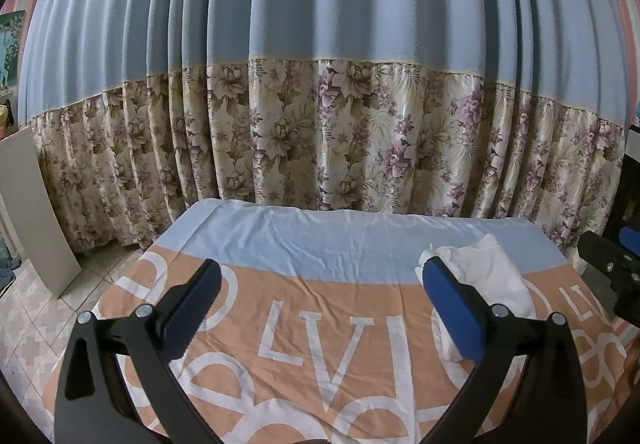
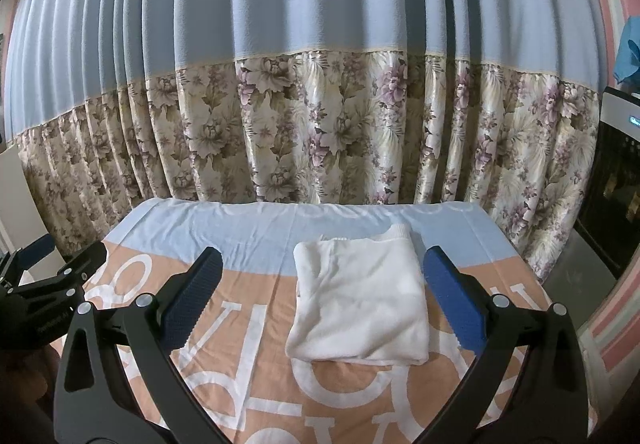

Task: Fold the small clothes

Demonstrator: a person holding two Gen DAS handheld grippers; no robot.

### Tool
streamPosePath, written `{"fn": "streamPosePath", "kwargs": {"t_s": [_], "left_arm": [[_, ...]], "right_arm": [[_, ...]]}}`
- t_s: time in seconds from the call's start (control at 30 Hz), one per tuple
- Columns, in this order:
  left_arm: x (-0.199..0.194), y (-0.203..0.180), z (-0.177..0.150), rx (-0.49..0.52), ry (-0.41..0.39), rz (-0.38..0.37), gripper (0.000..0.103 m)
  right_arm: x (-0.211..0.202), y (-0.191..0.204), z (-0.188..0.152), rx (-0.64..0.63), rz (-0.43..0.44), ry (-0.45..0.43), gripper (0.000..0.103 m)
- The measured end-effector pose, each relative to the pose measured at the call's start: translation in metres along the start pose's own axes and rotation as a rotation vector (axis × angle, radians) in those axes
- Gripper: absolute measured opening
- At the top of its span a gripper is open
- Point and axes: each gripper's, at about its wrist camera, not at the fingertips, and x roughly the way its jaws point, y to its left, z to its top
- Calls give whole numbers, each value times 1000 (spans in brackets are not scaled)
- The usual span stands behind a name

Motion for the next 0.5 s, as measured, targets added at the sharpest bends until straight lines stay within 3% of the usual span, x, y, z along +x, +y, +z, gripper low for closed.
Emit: {"fn": "streamPosePath", "kwargs": {"t_s": [0.5], "left_arm": [[4,-6,-11,17,26,4,101]], "right_arm": [[12,-14,-19,58,-31,69,100]]}}
